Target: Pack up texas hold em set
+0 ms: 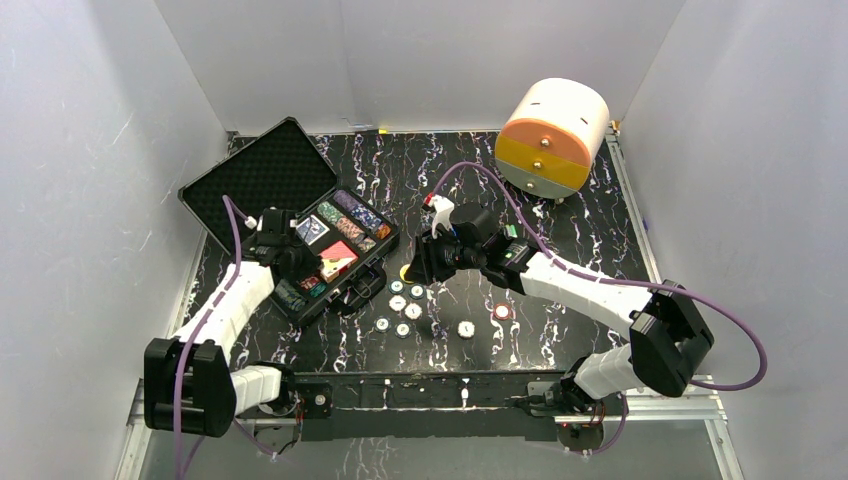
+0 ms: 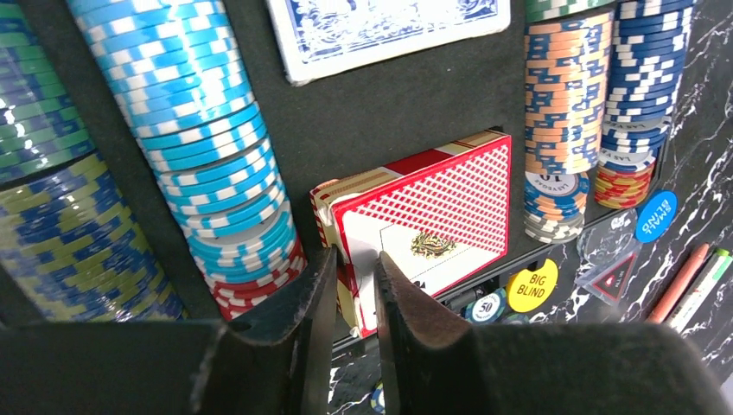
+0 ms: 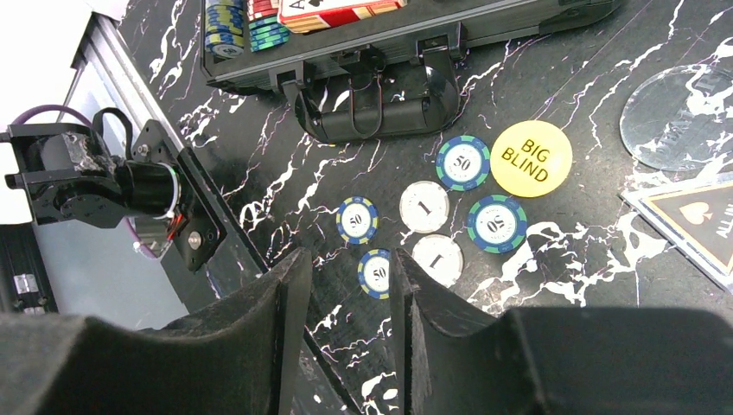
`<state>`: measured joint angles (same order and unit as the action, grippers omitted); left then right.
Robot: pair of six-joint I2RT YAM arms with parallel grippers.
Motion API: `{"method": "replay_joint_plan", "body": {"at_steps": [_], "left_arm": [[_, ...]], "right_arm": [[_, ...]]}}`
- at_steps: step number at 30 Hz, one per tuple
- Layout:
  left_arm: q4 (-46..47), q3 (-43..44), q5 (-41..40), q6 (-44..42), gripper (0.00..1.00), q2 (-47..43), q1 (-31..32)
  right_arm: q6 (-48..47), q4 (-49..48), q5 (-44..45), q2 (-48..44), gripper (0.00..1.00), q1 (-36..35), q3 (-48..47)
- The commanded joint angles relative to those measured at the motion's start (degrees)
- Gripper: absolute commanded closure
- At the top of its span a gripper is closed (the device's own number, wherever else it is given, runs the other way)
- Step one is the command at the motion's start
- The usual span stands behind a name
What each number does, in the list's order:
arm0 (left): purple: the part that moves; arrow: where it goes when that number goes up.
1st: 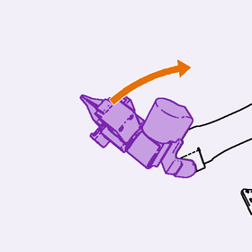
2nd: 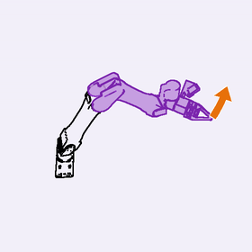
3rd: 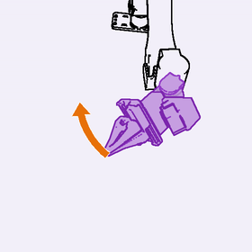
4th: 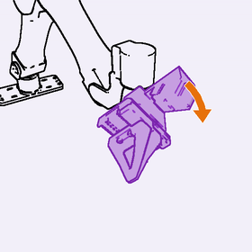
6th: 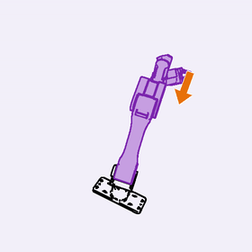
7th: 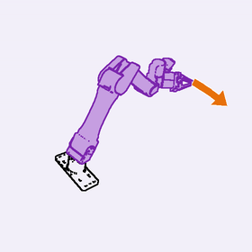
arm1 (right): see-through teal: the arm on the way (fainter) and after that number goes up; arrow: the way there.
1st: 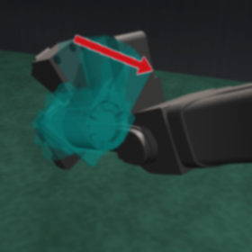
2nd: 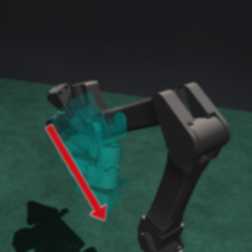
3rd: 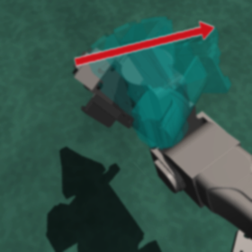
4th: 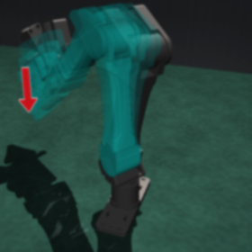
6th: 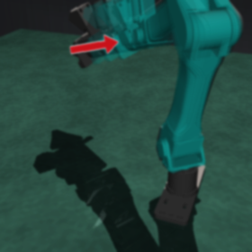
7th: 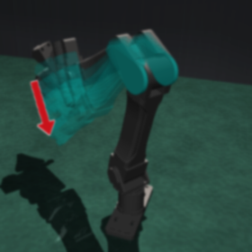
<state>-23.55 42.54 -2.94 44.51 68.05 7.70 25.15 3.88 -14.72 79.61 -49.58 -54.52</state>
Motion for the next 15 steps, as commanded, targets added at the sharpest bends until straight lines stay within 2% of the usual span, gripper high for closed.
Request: {"method": "replay_joint_plan", "body": {"at_steps": [1, 12, 15], "left_arm": [[4.71, -1.95, 3.34, -1.13, 0.81, 1.11, 0.01], [7.09, -1.76, 4.43, -2.93, 0.82, 4.29, -0.13], [4.62, 0.28, 2.43, -4.34, 0.78, 3.83, -0.06]], "right_arm": [[-0.24, -1.41, 0.34, -0.58, 0.55, -0.23, -0.91], [0.23, -0.26, 1.50, -0.33, 0.56, -0.20, -2.18], [0.50, 0.58, 3.03, -0.51, 0.53, -0.23, -2.38]]}}
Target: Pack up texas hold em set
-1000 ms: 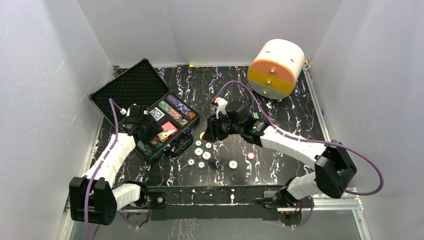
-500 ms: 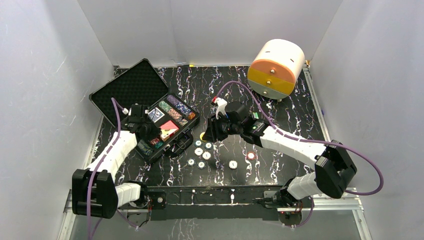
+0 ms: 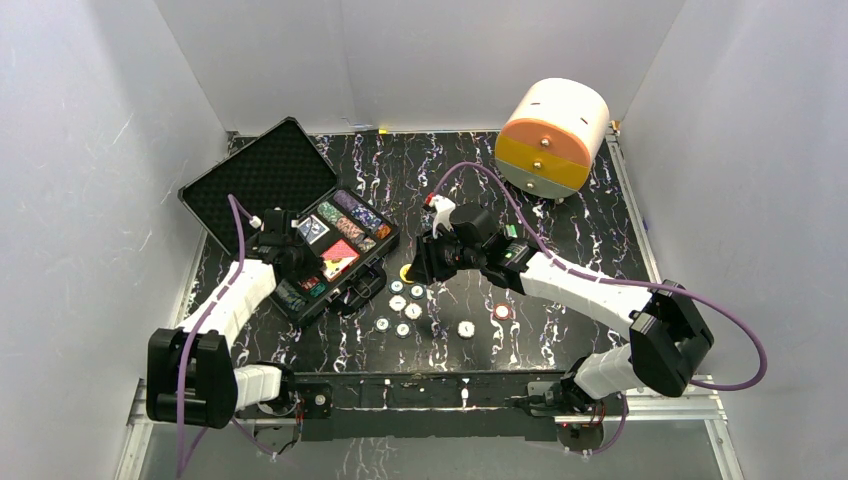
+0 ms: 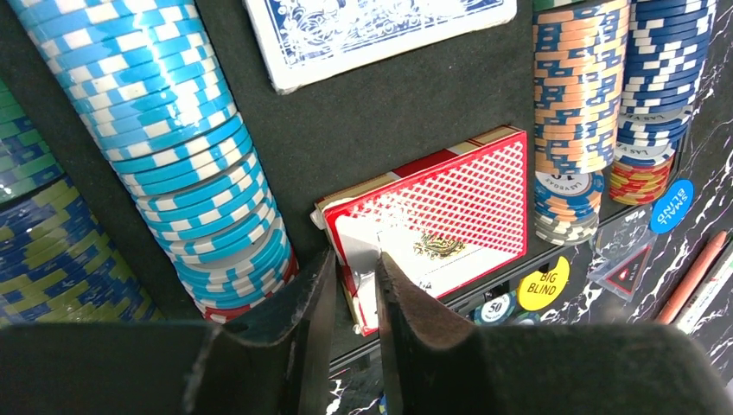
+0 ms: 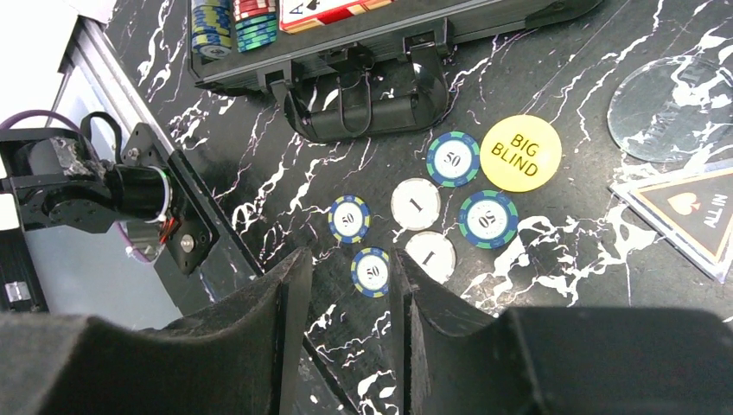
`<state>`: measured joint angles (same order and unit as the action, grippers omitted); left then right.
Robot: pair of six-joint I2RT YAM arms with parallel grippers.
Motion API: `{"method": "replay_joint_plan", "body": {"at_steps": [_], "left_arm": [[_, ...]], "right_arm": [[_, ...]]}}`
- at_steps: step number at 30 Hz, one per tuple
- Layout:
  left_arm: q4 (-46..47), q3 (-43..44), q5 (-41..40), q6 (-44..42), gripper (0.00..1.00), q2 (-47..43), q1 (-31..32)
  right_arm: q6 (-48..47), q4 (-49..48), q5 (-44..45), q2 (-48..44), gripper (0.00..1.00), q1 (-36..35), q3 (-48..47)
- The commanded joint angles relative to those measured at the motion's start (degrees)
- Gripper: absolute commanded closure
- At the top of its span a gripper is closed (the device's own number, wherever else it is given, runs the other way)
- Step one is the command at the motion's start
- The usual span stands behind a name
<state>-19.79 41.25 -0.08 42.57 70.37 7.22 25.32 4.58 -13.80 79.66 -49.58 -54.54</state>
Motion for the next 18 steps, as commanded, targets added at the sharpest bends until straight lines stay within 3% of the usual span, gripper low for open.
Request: {"method": "replay_joint_plan", "body": {"at_steps": [1, 5, 9, 18], "left_arm": [[-0.67, 2.68, -1.78, -2.89, 0.74, 1.06, 0.38], [-6.86, 7.16, -5.94, -5.97, 0.55, -1.49, 0.43], [-10.42, 10.63, -5.53, -8.73, 0.44, -4.50, 0.42], [-7.10, 12.80, 8.62, -14.46, 0.31, -11.13, 0.42]], "right_arm": [[0.59, 0.23, 3.21, -0.63, 0.52, -0.25, -2.40], [2.25, 2.13, 10.64, -0.73, 0.44, -0.23, -2.63], [3.44, 4.20, 18.14, 0.04, 0.35, -0.12, -3.83], [7.39, 17.18, 37.00, 10.69, 0.13, 1.19, -13.04]]}}
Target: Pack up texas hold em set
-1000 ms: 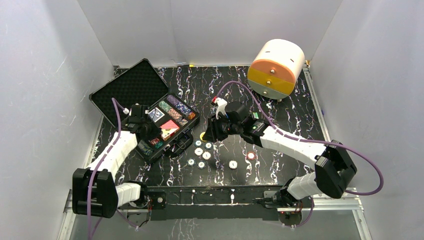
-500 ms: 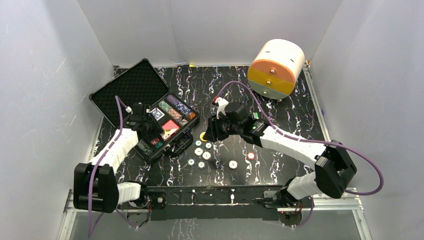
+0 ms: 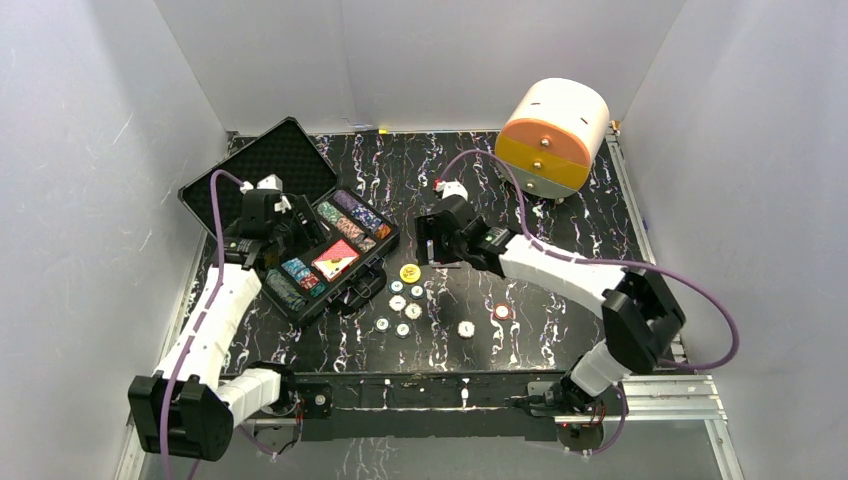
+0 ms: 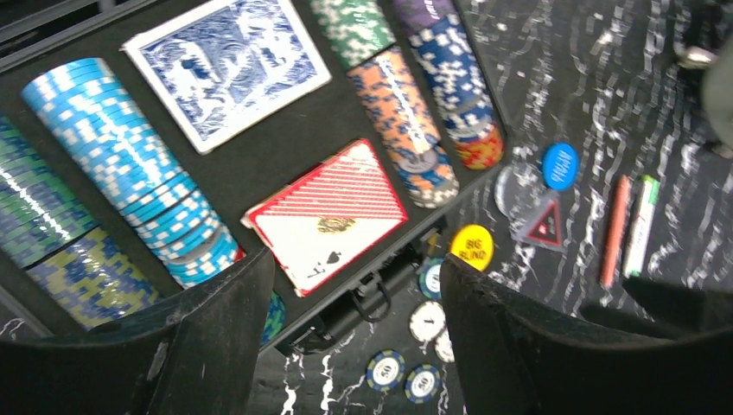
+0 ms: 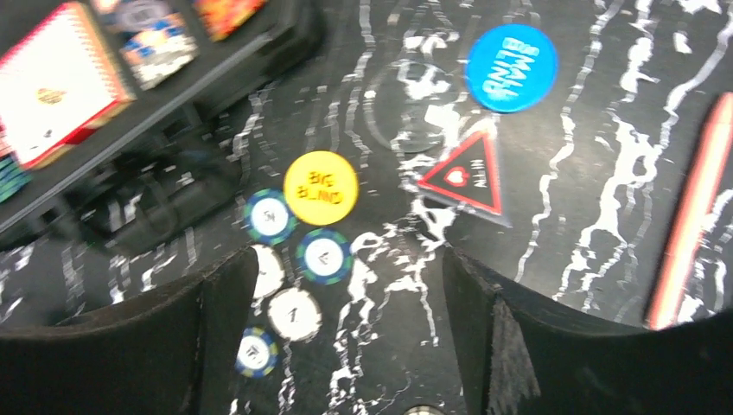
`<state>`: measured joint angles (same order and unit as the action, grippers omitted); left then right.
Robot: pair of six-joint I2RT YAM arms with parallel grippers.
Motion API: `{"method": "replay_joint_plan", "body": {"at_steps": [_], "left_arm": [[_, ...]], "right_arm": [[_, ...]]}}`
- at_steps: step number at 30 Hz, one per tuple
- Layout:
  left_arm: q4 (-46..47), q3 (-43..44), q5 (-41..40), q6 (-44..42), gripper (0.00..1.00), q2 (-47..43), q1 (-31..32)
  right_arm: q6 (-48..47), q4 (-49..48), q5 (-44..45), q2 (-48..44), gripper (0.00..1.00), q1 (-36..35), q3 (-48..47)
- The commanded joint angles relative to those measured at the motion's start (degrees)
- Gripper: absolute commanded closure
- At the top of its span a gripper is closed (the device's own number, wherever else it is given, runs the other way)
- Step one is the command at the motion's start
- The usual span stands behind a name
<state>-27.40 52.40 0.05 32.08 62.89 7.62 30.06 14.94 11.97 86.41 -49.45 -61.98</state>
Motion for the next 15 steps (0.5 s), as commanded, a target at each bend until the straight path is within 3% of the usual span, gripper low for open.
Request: {"method": "replay_joint_plan", "body": {"at_steps": [1, 6, 11, 15], "left_arm": [[1.29, 1.16, 10.15, -4.26, 0.28, -4.50, 0.03], [2.43, -0.46, 13.98, -4.92, 0.13, -8.71, 0.01], [2.56, -1.46, 15.35, -5.01, 0.11, -9.96, 1.45], [2.87, -1.91, 14.15, -5.09, 0.11, -10.08, 2.11]], "right_arm": [[3.30, 8.15, 11.75, 5.54, 0.12, 1.62, -6.80], [-0.42, 8.87, 14.17, 11.34, 0.11, 3.41, -9.31], [-8.90, 8.54, 8.46, 16.76, 0.15, 5.11, -11.38], [-8.09, 11.27, 8.03, 19.65, 0.07, 5.11, -13.23]]}}
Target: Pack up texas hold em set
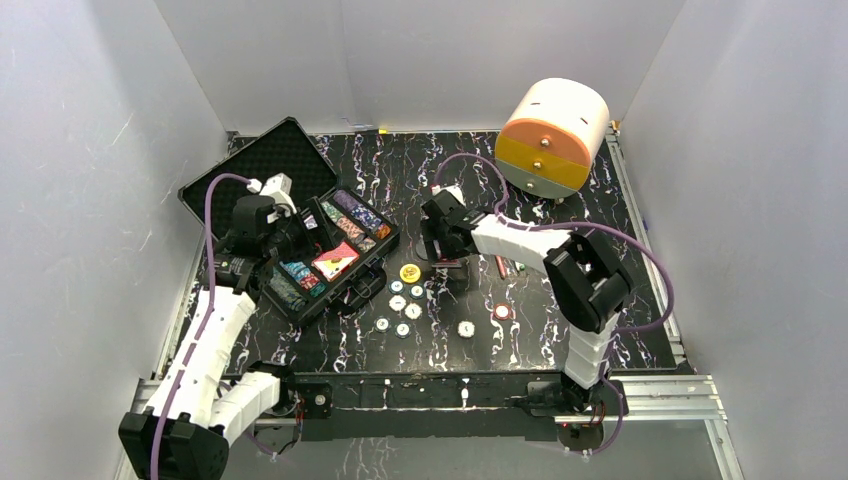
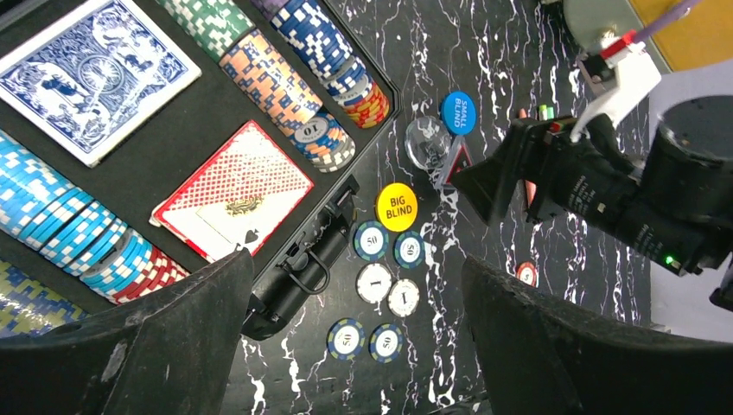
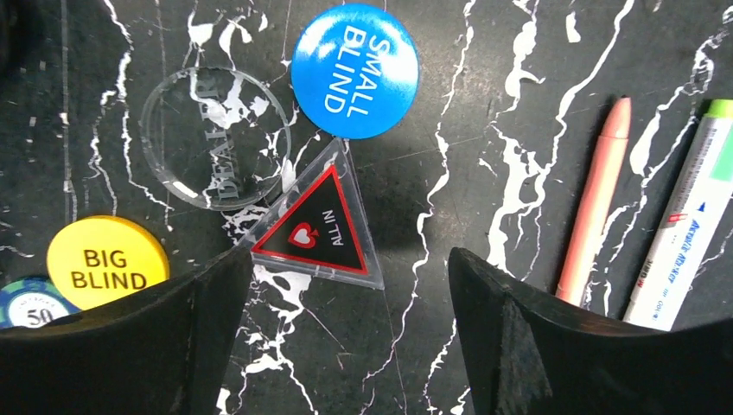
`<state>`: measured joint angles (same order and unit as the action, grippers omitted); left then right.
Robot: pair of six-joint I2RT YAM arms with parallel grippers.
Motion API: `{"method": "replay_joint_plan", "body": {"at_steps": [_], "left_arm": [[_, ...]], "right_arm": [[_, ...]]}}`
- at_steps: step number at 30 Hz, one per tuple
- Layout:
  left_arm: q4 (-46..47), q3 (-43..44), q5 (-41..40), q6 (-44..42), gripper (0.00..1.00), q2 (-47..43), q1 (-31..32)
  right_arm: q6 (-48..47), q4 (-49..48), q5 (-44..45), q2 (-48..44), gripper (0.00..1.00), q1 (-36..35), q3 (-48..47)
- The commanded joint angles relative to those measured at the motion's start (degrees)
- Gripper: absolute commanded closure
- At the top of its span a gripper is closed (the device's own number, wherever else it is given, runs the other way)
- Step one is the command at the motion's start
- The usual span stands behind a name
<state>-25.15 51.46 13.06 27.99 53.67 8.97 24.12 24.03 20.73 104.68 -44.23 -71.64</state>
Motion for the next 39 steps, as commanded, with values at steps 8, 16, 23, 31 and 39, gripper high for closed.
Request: {"method": "replay_joint_plan", "body": {"at_steps": [8, 16, 23, 31, 39], "left_arm": [[0.01, 0.22, -0.19, -0.98, 0.11, -0.40, 1.29], [-1.11, 2.15, -1.98, -1.71, 0.10, 0.04, 1.31], [-1.54, 2.70, -3.25, -1.36, 0.10, 0.34, 1.32], [-2.88, 4.32, -5.14, -1.30, 0.10, 0.26, 1.31], [-6.74, 11.38, -11.48, -2.23, 0.10, -0.34, 1.31]], "right_arm": [[-7.00, 0.80, -6.64, 5.51, 0.10, 0.59, -4.79], [-10.11, -0.13, -12.10, 7.09, 0.13, 1.02, -4.87], [-7.38, 0.93, -11.45, 10.33, 0.22, 1.04, -6.74], [-7.62, 1.70, -9.90, 6.99, 0.42, 0.63, -5.68], [-4.58, 2.84, -14.31, -2.39, 0.42, -2.36, -8.26]]}}
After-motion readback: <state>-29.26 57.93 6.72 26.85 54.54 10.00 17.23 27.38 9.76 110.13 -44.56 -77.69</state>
